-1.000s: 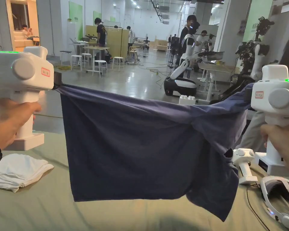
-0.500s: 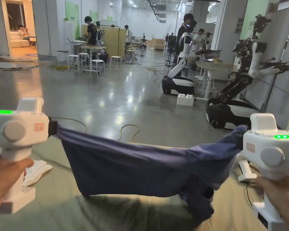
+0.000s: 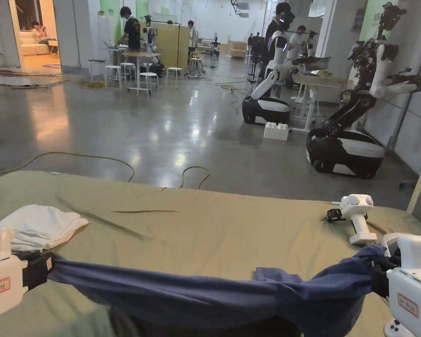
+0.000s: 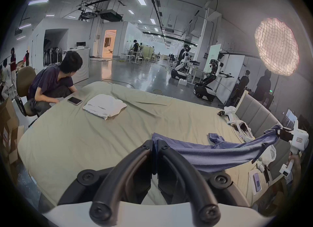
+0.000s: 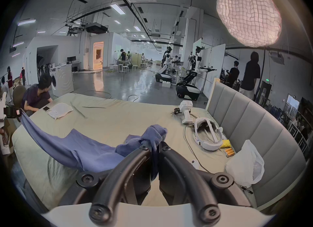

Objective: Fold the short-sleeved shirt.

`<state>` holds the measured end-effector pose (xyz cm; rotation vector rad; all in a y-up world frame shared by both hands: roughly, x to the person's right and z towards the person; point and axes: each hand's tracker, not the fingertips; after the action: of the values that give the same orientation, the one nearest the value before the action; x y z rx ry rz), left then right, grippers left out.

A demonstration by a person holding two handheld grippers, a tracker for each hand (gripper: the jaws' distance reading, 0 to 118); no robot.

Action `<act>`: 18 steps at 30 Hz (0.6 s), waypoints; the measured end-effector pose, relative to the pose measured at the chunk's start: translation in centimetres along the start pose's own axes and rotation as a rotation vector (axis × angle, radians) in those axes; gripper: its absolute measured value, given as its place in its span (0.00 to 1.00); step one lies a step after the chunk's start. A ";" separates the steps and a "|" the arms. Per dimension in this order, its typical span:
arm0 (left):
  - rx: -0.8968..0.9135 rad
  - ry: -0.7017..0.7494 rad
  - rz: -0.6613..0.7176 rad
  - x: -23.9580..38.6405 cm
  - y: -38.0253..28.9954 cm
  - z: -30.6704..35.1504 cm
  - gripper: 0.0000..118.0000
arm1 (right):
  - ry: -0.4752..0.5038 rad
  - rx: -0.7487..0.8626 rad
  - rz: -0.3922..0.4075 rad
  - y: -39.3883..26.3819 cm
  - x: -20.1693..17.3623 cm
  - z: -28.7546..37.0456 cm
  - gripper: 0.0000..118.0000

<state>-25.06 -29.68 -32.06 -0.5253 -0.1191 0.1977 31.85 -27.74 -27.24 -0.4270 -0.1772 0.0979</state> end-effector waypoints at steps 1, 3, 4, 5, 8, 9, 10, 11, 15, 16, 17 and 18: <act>-0.009 -0.001 -0.005 -0.1 -0.5 0.7 0.06 | -0.003 -0.001 0.016 -0.1 -0.5 1.1 0.05; -0.026 0.004 -0.015 -0.3 -1.7 1.8 0.06 | 0.010 -0.015 0.022 -0.7 -0.7 2.3 0.05; -0.041 0.003 -0.017 -0.4 -2.3 2.2 0.06 | 0.023 -0.031 0.021 -1.1 -0.8 2.7 0.05; -0.056 0.004 -0.023 -0.6 -3.0 2.4 0.06 | 0.031 -0.052 0.031 -1.6 -1.2 3.1 0.05; -0.116 0.035 -0.044 -0.9 -5.5 2.7 0.06 | 0.016 -0.133 0.098 -4.5 -2.4 3.9 0.05; -0.135 0.041 -0.048 -1.0 -6.4 2.6 0.06 | 0.018 -0.166 0.105 -5.9 -2.7 4.0 0.05; -0.162 0.042 -0.052 -1.2 -7.4 2.3 0.06 | 0.022 -0.202 0.101 -7.3 -3.0 4.1 0.05; -0.197 0.046 -0.055 -1.3 -8.3 1.9 0.06 | 0.023 -0.237 0.096 -8.6 -3.2 4.0 0.05; -0.340 0.023 -0.059 -1.6 -12.3 -0.4 0.06 | 0.034 -0.373 0.058 -14.5 -3.9 3.1 0.05; -0.371 0.034 -0.061 -1.4 -13.3 -0.9 0.06 | 0.031 -0.408 0.029 -15.9 -4.0 2.8 0.05; -0.390 0.040 -0.068 -1.4 -14.0 -1.4 0.06 | 0.037 -0.429 0.012 -17.1 -3.9 2.4 0.05; -0.420 0.046 -0.076 -1.4 -14.8 -2.0 0.06 | 0.034 -0.451 -0.002 -18.4 -4.0 2.1 0.05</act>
<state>-23.77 -43.50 -26.38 -0.9418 -0.1367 0.0855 28.56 -44.04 -18.22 -0.8770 -0.1662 0.0479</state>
